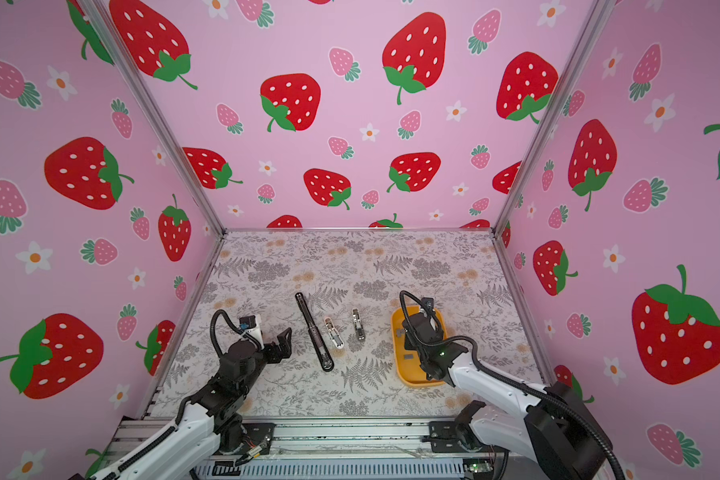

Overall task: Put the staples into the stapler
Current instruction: 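Lift the right gripper from the pink stapler and move it over the yellow tray, then lower the right gripper into the yellow tray and grasp a grey staple strip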

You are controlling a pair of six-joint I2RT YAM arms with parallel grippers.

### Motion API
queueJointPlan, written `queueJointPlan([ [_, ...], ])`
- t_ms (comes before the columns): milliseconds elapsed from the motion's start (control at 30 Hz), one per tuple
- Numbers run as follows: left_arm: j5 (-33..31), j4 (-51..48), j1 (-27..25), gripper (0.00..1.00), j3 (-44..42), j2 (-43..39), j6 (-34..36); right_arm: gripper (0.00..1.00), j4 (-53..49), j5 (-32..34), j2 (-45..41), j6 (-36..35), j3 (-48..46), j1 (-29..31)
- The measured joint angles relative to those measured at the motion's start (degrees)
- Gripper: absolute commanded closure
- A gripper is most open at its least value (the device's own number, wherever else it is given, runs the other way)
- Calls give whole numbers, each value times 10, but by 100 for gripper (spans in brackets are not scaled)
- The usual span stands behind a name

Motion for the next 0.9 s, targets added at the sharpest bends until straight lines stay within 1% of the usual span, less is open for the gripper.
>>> queueJointPlan([
  [133, -5, 0, 0, 1, 1, 11, 0, 71, 28, -47, 43, -9, 0, -18],
  [267, -14, 2, 0, 1, 4, 29, 0, 70, 34, -70, 72, -21, 12, -20],
  [400, -21, 8, 0, 1, 13, 59, 0, 65, 31, -71, 81, -26, 21, -20],
  [533, -33, 13, 0, 1, 30, 96, 0, 64, 28, -76, 93, -31, 27, -20],
  [600, -39, 15, 0, 1, 40, 115, 1, 62, 24, -81, 109, -33, 35, -20],
  [767, -51, 23, 0, 1, 61, 154, 3, 61, 21, -89, 149, -36, 52, -20],
  [900, -58, 33, 0, 1, 68, 178, 5, 59, 24, -90, 156, -36, 59, -20],
])
